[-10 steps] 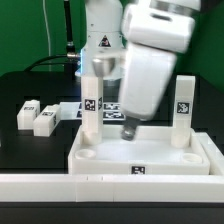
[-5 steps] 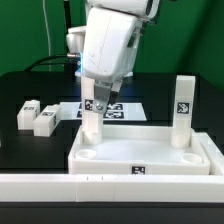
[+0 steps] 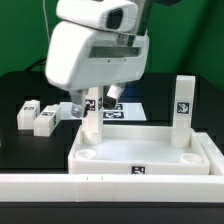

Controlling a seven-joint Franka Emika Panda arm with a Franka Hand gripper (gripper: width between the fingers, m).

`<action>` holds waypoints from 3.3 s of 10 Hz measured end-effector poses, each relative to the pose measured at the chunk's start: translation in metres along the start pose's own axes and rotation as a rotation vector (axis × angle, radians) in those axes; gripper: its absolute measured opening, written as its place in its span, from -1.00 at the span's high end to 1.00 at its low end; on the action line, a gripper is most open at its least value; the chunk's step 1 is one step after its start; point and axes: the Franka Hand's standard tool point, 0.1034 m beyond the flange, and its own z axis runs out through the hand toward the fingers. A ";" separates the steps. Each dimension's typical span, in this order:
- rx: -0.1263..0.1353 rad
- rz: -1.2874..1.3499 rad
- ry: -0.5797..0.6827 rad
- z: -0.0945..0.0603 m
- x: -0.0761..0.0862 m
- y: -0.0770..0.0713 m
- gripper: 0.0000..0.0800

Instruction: Assemble desk

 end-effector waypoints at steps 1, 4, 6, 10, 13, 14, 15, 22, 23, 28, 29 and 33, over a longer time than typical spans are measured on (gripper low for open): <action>0.012 0.049 -0.004 0.001 -0.011 0.005 -0.62; 0.048 0.191 0.004 -0.002 -0.053 0.013 -0.62; 0.053 0.332 -0.005 0.001 -0.064 0.016 -0.62; 0.062 0.478 -0.013 0.003 -0.064 0.014 -0.62; 0.183 0.570 -0.044 0.019 -0.122 0.034 -0.62; 0.205 0.612 -0.036 0.029 -0.136 0.034 -0.62; 0.204 0.614 -0.039 0.035 -0.138 0.031 -0.62; 0.329 0.819 -0.189 0.053 -0.155 0.007 -0.62; 0.324 0.822 -0.195 0.053 -0.151 0.007 -0.62; 0.504 0.853 -0.428 0.055 -0.160 -0.004 -0.62; 0.539 0.844 -0.486 0.056 -0.162 -0.002 -0.62; 0.617 0.847 -0.586 0.065 -0.169 -0.006 -0.62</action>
Offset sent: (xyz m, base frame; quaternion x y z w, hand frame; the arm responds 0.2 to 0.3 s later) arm -0.0413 -0.0560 0.0147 0.0342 0.0336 0.1693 0.9844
